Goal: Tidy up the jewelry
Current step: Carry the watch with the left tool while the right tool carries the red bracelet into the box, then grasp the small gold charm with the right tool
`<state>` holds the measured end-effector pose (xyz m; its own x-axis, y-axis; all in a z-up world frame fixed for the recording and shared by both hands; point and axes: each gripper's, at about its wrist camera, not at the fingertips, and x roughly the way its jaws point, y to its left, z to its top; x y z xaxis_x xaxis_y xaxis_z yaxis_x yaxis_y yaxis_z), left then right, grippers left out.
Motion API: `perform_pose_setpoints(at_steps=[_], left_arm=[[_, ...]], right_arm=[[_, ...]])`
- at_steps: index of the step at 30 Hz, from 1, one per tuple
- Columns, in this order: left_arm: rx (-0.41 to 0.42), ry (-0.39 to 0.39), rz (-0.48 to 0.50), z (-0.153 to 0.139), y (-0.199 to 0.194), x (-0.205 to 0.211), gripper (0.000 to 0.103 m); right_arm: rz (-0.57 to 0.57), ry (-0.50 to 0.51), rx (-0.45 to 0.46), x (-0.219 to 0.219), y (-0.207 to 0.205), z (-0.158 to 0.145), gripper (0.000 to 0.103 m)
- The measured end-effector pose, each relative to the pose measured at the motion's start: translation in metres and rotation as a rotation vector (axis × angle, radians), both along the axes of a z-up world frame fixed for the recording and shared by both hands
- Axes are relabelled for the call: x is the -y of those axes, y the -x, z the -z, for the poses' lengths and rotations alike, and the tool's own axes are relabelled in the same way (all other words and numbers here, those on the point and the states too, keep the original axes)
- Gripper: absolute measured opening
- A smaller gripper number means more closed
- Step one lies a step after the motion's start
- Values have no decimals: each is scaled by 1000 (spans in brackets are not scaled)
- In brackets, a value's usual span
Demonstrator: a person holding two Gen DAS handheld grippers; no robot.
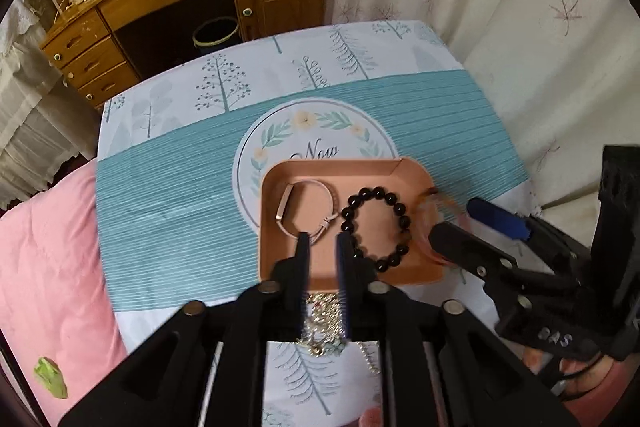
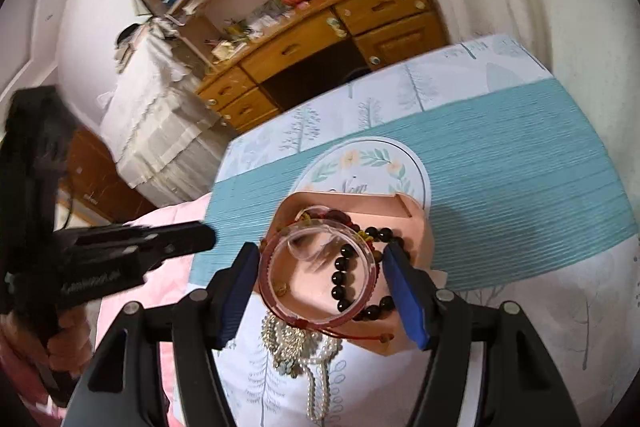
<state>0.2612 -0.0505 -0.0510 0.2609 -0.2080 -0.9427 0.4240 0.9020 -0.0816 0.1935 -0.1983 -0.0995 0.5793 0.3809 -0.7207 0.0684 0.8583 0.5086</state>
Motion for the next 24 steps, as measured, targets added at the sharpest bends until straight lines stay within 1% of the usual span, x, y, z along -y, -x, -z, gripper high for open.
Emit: perform_pose_setpoints(at_steps=[1,3,7,9,11,12,13,17,19,24], left_arm=[[-9,1,-2,1,0,-2,17],[-19,2,-4,2,1,-6,17],[-16,6,-20,-1,4,-16,27],[-17,9,-26,-1,4,-20,28],[-24,12,-33,0,6,-25,35],[-25,12,-34,1,7,-27,46],[-25,11,-37,3,8,-29,55],[-40,-1,-48,15,16,-38,59],[-61,-10,-44,24,22,-42,67],[-94,-52,-9,45,40,-51,69]], right_arm=[[13,6,-12,0,0,2,78],[13,-12,-19,1,2,5,78],[23,-17,-23,4,14,3,78],[27,3,-34,5,19,2,78],[37,25,-50,7,24,1,78],[43,33,-59,8,29,1,78],[49,36,-69,10,33,1,78],[68,30,-122,15,48,9,78],[81,27,-153,17,57,17,78],[114,0,-236,19,78,37,78]])
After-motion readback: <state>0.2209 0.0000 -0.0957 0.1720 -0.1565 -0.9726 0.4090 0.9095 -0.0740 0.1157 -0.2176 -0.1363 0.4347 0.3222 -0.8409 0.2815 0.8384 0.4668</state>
